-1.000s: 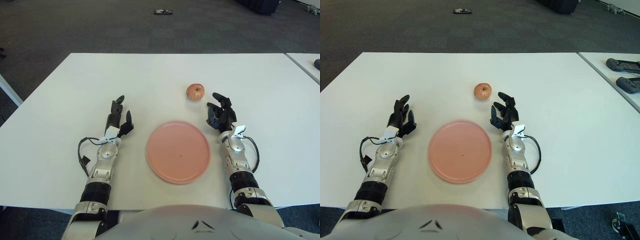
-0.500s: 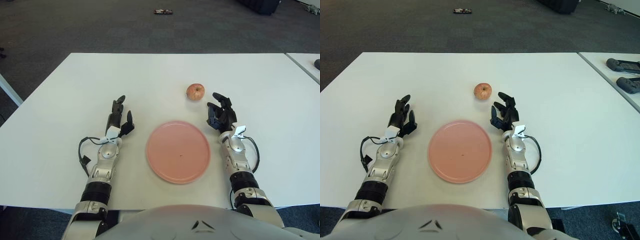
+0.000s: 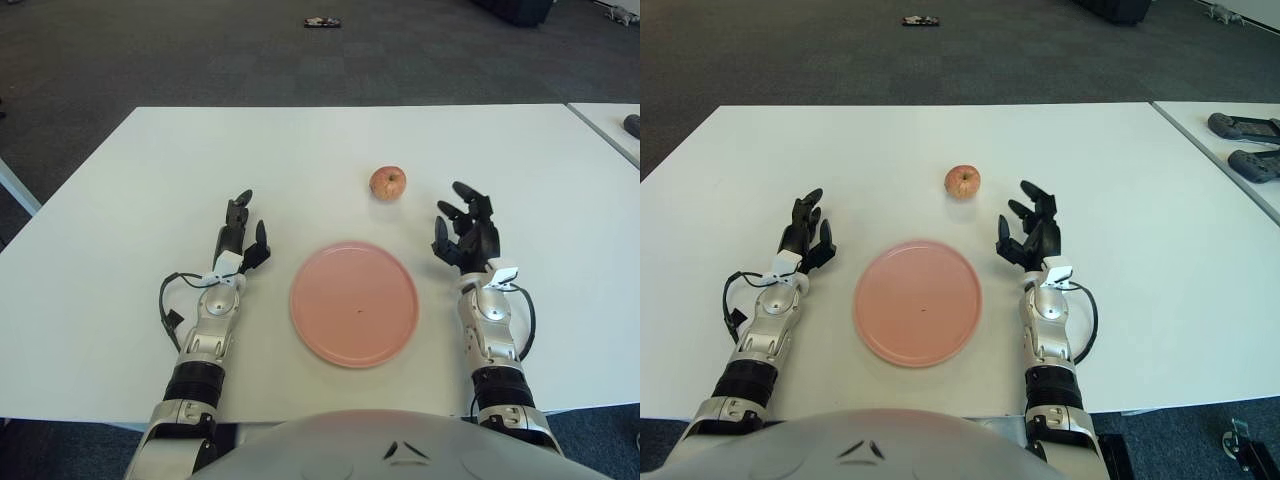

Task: Put the apple into the plate.

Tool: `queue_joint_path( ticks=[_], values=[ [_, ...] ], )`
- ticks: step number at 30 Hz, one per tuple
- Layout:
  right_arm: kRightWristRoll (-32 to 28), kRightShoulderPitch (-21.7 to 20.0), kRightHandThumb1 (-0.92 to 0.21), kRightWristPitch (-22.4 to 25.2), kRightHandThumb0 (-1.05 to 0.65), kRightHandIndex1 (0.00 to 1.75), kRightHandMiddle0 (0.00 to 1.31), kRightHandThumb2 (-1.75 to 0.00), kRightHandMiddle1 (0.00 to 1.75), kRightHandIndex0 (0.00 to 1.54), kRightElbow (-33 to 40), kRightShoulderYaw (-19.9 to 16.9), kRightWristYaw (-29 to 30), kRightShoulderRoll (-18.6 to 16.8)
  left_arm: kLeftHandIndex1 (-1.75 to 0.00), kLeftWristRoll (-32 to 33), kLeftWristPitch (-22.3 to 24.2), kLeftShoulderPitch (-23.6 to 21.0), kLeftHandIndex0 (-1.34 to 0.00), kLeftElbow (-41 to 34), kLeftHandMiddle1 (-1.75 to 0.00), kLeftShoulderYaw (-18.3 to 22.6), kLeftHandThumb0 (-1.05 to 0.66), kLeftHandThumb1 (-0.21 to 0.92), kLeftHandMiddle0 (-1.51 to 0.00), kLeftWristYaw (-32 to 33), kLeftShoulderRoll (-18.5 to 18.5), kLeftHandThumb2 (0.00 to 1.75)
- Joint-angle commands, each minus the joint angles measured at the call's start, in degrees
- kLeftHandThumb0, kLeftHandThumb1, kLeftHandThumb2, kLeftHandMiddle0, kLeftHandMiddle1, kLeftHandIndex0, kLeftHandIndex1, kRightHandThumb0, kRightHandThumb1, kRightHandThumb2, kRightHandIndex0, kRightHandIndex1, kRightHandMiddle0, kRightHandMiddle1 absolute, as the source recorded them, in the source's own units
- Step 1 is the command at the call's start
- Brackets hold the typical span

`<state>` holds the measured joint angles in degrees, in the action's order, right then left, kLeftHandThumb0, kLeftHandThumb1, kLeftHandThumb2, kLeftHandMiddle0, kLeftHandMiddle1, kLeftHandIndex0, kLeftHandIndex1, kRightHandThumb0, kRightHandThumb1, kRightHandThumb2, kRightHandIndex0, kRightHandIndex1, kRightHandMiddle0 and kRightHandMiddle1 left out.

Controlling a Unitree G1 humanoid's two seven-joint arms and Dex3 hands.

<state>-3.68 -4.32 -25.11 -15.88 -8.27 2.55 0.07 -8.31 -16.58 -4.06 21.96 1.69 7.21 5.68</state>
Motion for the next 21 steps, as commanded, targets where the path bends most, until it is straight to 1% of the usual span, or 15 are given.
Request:
queue_joint_path(
  ticks=[1, 2, 4, 5, 6, 8, 9, 11, 13, 17, 19, 21],
  values=[
    [0.5, -0.6, -0.48, -0.3, -0.38, 0.79, 0.00, -0.94, 0.84, 0.02, 0.2, 0.3, 0.2, -0.2, -0.54, -0.3, 0.2, -0.2, 0.00, 0.9, -0.09, 0.0, -0.88, 0.92, -0.19, 0.5, 0.1, 0.96],
    [0.4, -0.7, -0.48, -0.3, -0.38, 0.79, 0.00, -0.94, 0.84, 0.02, 0.1, 0.3, 0.2, -0.1, -0.54, -0.2, 0.1, -0.3, 0.00, 1.1, -0.09, 0.0, -0.88, 0.92, -0.20, 0.5, 0.0, 0.96],
    [8.0, -3.4, -0.49, -0.2, -0.41, 0.76, 0.00, -0.92, 0.83, 0.02, 5.9, 0.3, 6.0, 0.4, -0.55, -0.1, -0.4, -0.4, 0.00, 1.4, -0.09, 0.1, -0.88, 0.92, -0.20, 0.5, 0.0, 0.95],
    [13.2, -6.0, -0.52, 0.4, -0.46, 0.71, 0.00, -0.87, 0.81, 0.01, 8.8, 0.1, 9.5, 1.3, -0.56, -0.1, -0.6, -0.5, 0.00, 1.6, -0.09, 0.1, -0.87, 0.92, -0.20, 0.5, 0.0, 0.95],
    [16.7, -7.8, -0.60, 0.9, -0.52, 0.60, 0.00, -0.78, 0.72, 0.01, 10.7, 0.0, 11.9, 1.9, -0.56, -0.1, -0.7, -0.5, 0.00, 1.7, -0.09, 0.1, -0.87, 0.92, -0.20, 0.5, -0.1, 0.95],
    [19.7, -10.3, -0.69, 1.7, -0.58, 0.48, 0.00, -0.67, 0.64, 0.02, 10.9, -0.3, 14.0, 3.1, -0.56, -0.2, -0.9, -0.6, 0.00, 1.9, -0.09, 0.1, -0.87, 0.92, -0.20, 0.5, -0.1, 0.95],
    [20.1, -11.0, -0.72, 2.0, -0.60, 0.43, 0.00, -0.62, 0.59, 0.02, 10.4, -0.4, 14.4, 3.6, -0.56, -0.2, -1.0, -0.6, 0.00, 2.0, -0.09, 0.1, -0.88, 0.92, -0.20, 0.5, -0.1, 0.95],
    [21.7, -14.6, -0.75, 2.0, -0.63, 0.38, 0.00, -0.58, 0.53, 0.01, 6.9, -0.7, 15.9, 5.6, -0.55, -0.5, -1.2, -0.6, 0.00, 2.2, -0.09, 0.0, -0.88, 0.92, -0.20, 0.8, -0.1, 0.95],
    [23.4, -17.2, -0.76, 1.8, -0.64, 0.33, 0.00, -0.55, 0.46, 0.01, 4.4, -0.4, 17.6, 6.8, -0.55, -0.6, -1.1, -0.5, 0.00, 2.1, -0.09, -0.1, -0.88, 0.92, -0.19, 0.9, -0.1, 0.95],
    [24.9, -20.3, -0.76, 0.9, -0.66, 0.24, 0.00, -0.52, 0.35, 0.00, 1.5, 0.7, 19.9, 7.8, -0.54, -0.7, -0.8, -0.3, 0.00, 1.6, -0.08, -0.1, -0.88, 0.92, -0.19, 0.8, -0.1, 0.96],
    [24.7, -22.2, -0.76, 0.3, -0.68, 0.21, 0.00, -0.50, 0.29, 0.00, 0.0, 1.2, 20.3, 8.2, -0.54, -0.7, -0.8, -0.3, 0.00, 1.5, -0.08, -0.2, -0.88, 0.92, -0.19, 0.9, -0.2, 0.96],
    [23.8, -24.0, -0.76, 0.4, -0.71, 0.14, 0.00, -0.49, 0.19, 0.00, -1.0, 1.7, 19.9, 8.4, -0.54, -0.8, -0.8, -0.2, 0.00, 1.4, -0.08, -0.2, -0.88, 0.92, -0.19, 0.9, -0.2, 0.96]
  ],
)
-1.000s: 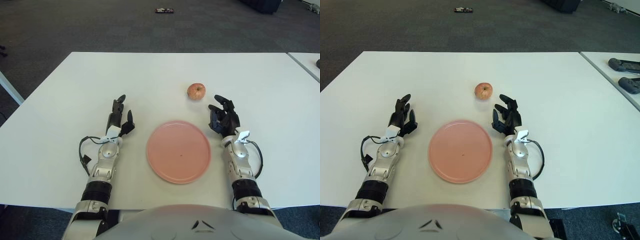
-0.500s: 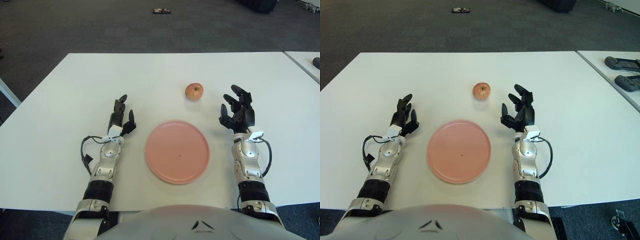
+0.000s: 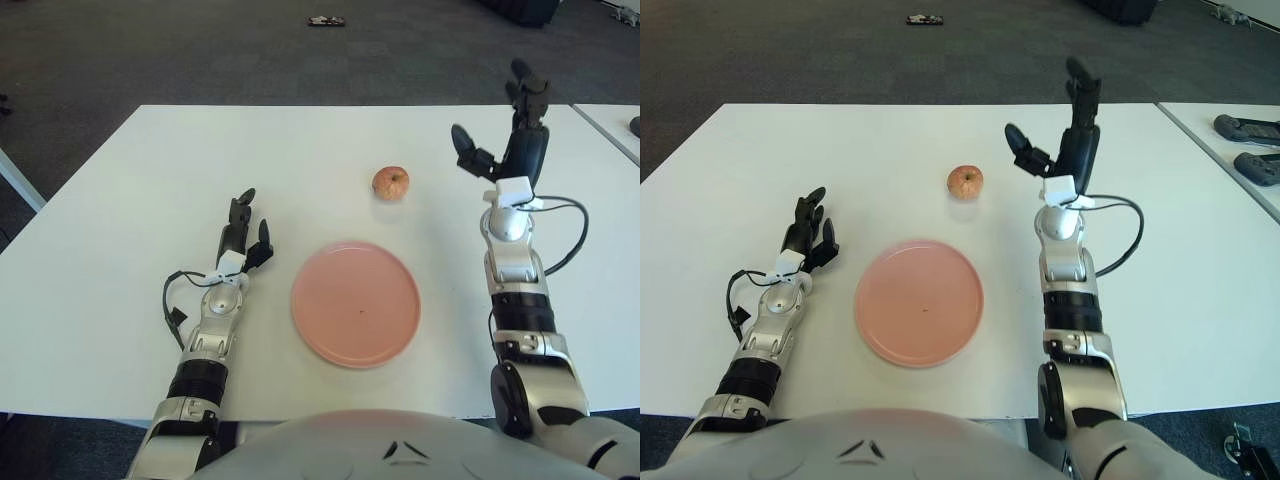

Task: Put the apple into the plate.

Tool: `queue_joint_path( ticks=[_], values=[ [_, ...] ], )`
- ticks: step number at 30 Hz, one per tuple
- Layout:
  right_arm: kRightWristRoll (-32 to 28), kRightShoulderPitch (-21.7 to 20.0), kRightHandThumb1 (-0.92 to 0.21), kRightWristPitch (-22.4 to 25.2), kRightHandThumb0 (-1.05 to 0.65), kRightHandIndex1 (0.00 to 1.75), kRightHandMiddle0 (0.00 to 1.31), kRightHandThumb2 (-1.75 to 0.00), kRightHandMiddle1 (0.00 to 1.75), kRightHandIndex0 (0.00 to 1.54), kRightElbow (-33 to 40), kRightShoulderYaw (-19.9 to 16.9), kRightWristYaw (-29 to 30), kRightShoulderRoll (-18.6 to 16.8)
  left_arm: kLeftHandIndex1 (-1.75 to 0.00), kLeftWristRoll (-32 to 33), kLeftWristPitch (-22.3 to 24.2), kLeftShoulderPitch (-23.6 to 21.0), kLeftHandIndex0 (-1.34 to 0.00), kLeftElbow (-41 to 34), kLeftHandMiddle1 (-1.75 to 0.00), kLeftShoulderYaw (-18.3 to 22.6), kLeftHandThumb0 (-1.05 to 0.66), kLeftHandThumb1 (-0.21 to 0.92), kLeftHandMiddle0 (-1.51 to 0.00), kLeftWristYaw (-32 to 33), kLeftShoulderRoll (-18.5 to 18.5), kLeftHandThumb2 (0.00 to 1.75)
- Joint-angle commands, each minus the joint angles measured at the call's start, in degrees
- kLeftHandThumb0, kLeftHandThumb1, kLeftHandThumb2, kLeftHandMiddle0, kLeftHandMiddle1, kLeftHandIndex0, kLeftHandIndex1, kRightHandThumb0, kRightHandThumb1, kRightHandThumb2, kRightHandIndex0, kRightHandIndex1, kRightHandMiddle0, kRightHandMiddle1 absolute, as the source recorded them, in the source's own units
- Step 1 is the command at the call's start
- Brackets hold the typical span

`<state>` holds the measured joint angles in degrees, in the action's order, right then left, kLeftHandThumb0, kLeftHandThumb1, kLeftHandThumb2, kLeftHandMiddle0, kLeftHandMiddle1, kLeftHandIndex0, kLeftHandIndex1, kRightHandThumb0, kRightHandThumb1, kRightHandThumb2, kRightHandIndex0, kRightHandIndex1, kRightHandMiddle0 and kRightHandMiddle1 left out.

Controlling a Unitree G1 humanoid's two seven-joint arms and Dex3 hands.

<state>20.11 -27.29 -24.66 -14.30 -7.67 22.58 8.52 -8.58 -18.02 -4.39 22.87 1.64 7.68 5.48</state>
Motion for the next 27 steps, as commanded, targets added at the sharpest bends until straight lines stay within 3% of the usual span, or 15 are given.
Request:
queue_joint_path(
  ticks=[1, 6, 12, 20, 27],
  values=[
    [-0.4, -1.7, -0.75, 0.0, -0.73, 0.12, 0.00, -0.48, 0.16, 0.00, -2.9, 1.3, -0.4, 0.0, -0.53, -0.5, 0.7, 0.1, 0.00, 0.5, -0.08, -0.2, -0.88, 0.92, -0.19, 0.4, 0.0, 0.96],
    [-0.7, -6.1, -0.73, 1.5, -0.88, 0.02, 0.00, -0.38, 0.02, 0.00, -5.5, 3.0, -2.4, 0.9, -0.52, -0.3, 0.3, 0.3, 0.00, 0.3, -0.08, -0.3, -0.87, 0.92, -0.18, 0.2, 0.1, 0.96],
    [1.3, -7.6, -0.74, 3.4, -0.99, 0.00, 0.00, -0.26, 0.00, 0.00, -5.5, 5.9, -6.8, 4.0, -0.52, -0.3, -0.1, 0.3, 0.00, 0.5, -0.08, -0.4, -0.87, 0.92, -0.19, 0.3, 0.1, 0.95],
    [-0.2, -10.0, -0.68, 3.2, -0.94, 0.00, 0.00, -0.19, 0.00, 0.00, -7.9, 8.8, -13.9, 6.3, -0.51, -0.6, -0.1, 0.4, 0.00, 0.1, -0.08, -0.7, -0.87, 0.92, -0.19, 0.5, 0.0, 0.95],
    [0.7, -16.6, -0.67, 5.2, -0.93, 0.00, 0.00, -0.17, 0.00, 0.00, -16.7, 11.4, -16.4, 6.2, -0.49, -1.1, 0.1, 0.5, 0.00, -0.3, -0.07, -0.8, -0.87, 0.92, -0.19, 0.4, -0.1, 0.96]
  ],
)
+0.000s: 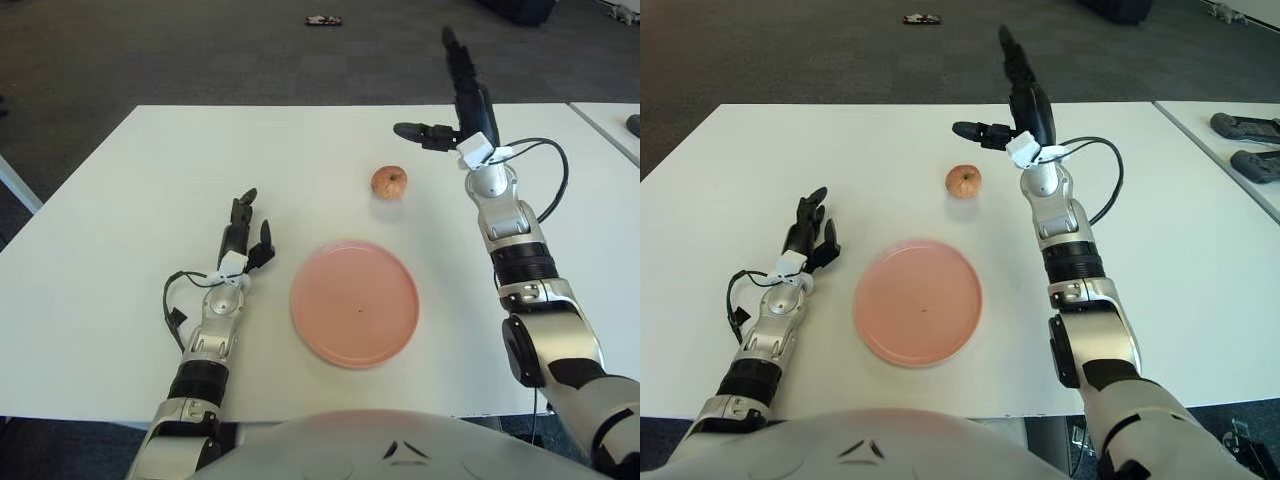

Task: Put the apple into the plate.

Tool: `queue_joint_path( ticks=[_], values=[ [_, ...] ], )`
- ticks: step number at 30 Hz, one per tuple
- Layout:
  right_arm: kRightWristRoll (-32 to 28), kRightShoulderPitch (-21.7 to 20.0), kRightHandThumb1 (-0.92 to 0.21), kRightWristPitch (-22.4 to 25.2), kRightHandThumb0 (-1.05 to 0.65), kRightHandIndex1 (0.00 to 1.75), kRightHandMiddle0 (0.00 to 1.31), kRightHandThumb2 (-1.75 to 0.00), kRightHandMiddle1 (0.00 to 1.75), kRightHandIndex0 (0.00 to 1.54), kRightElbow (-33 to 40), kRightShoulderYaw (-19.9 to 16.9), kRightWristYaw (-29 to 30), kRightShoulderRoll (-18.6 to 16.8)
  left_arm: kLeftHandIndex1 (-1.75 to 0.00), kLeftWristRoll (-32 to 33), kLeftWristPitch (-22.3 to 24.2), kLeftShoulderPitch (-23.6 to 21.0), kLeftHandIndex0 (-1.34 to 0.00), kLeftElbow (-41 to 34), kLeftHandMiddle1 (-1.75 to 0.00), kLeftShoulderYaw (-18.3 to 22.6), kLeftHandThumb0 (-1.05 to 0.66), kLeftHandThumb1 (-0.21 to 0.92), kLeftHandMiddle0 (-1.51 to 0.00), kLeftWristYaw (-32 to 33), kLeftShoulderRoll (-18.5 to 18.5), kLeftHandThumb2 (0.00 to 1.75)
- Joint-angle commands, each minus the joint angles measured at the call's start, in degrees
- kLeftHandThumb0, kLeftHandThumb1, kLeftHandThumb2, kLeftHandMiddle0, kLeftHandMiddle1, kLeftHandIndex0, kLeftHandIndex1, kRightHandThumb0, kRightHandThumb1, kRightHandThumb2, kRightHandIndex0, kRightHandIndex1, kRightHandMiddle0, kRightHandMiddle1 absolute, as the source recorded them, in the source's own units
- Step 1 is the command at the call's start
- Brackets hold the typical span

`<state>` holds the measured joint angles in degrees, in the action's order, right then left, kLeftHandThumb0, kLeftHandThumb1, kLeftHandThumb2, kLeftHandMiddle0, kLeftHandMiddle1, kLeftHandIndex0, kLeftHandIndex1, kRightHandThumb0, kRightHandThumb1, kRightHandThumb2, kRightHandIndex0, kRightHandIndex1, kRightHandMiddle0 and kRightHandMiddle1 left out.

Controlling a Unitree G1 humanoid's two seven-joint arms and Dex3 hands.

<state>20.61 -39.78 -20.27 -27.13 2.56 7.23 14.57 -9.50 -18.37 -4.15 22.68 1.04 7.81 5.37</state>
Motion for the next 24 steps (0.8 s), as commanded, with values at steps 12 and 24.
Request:
queue_joint_path(
  ticks=[12, 24],
  values=[
    [3.5, -9.3, -0.81, 0.0, -1.05, 0.00, 0.00, -0.13, 0.00, 0.00, -14.3, 6.7, -4.7, 1.9, -0.50, 0.2, 0.2, 0.2, 0.00, -0.1, -0.07, 0.0, -0.87, 0.92, -0.19, 0.1, -0.2, 0.94],
    [13.6, -20.3, -0.87, 1.0, -1.05, 0.00, 0.00, -0.06, 0.00, 0.00, -39.9, 17.2, 2.4, 0.2, -0.52, 0.0, -0.7, 0.3, 0.00, 0.2, -0.08, 0.0, -0.86, 0.92, -0.20, 0.3, -0.2, 0.94]
  ],
)
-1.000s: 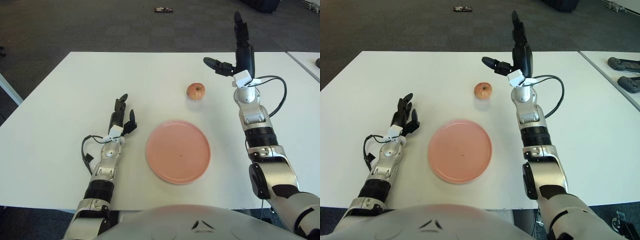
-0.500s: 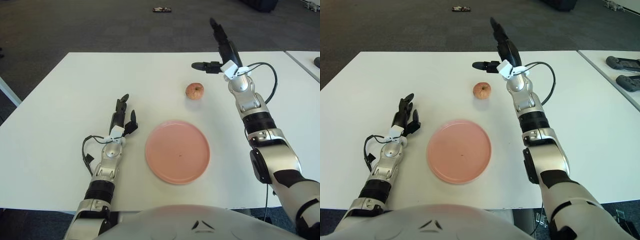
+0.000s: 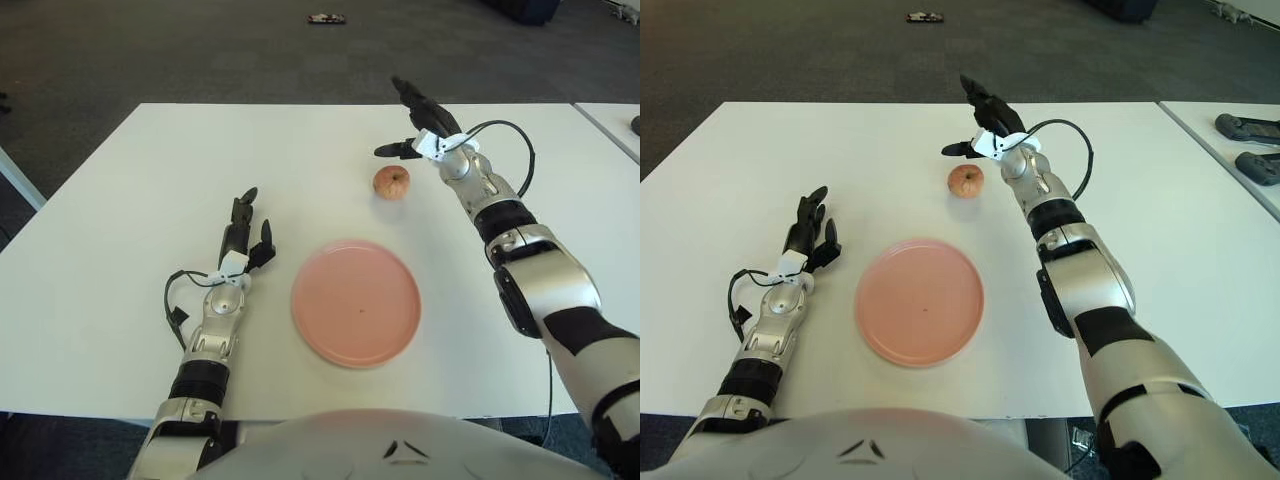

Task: Put the apple into the plate.

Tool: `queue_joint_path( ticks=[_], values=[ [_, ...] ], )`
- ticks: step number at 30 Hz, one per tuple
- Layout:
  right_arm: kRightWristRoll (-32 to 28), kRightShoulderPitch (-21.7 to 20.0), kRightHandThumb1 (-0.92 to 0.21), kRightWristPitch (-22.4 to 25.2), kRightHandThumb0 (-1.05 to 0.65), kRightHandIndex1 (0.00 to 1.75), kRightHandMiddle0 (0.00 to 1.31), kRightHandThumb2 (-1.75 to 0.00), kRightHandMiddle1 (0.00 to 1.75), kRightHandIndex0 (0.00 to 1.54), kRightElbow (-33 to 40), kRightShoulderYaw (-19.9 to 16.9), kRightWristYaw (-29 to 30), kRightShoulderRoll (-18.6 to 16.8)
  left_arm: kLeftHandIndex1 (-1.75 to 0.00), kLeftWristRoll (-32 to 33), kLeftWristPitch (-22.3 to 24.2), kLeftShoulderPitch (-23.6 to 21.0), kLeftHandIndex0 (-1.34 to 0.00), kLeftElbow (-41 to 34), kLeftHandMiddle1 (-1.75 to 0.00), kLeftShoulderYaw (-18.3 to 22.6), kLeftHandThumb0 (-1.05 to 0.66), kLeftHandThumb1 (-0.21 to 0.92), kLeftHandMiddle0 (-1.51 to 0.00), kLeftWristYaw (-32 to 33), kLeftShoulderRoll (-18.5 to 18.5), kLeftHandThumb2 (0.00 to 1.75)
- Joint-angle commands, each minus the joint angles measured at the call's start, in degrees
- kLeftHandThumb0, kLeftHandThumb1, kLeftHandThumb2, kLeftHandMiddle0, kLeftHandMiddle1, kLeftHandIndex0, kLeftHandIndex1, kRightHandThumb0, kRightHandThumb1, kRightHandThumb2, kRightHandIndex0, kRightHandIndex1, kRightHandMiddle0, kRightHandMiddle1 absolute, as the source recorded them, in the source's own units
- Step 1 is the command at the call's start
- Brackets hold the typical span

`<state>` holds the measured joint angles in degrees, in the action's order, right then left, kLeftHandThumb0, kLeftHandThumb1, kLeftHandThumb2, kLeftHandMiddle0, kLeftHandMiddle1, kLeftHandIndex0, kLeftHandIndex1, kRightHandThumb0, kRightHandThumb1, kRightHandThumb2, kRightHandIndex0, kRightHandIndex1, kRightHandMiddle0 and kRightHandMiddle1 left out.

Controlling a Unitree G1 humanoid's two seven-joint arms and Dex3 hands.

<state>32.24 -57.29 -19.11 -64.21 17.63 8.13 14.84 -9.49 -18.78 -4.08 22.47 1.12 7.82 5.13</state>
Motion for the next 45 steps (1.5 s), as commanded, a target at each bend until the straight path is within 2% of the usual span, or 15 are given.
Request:
queue_joint_path(
  ticks=[1, 10, 17, 45],
  values=[
    [2.5, -3.0, -0.87, -0.1, -1.05, 0.00, 0.00, -0.05, 0.00, 0.00, -3.4, 2.6, 1.7, -0.1, -0.52, 0.1, -0.4, 0.2, 0.00, 0.4, -0.08, 0.0, -0.86, 0.92, -0.20, 0.2, 0.1, 0.94],
    [6.1, -5.2, -0.89, 3.4, -1.05, 0.00, 0.00, -0.05, 0.00, 0.00, -6.9, 7.5, 1.6, -0.9, -0.52, 0.2, -0.4, 0.2, 0.00, 0.3, -0.07, 0.2, -0.86, 0.92, -0.20, 0.4, 0.1, 0.94],
    [7.0, -6.1, -0.92, 6.0, -1.05, 0.00, 0.00, -0.06, 0.00, 0.00, -8.4, 9.5, 2.1, -1.8, -0.49, -0.1, 0.1, 0.3, 0.00, 0.0, -0.06, 0.1, -0.87, 0.92, -0.19, 0.5, 0.2, 0.96],
    [7.6, -6.2, -0.92, 9.2, -1.05, 0.00, 0.00, -0.07, 0.00, 0.00, -10.2, 11.9, 1.7, -3.0, -0.53, -0.1, 0.0, 0.2, 0.00, -0.1, -0.06, 0.3, -0.87, 0.92, -0.20, 1.1, -0.1, 0.94]
  ],
)
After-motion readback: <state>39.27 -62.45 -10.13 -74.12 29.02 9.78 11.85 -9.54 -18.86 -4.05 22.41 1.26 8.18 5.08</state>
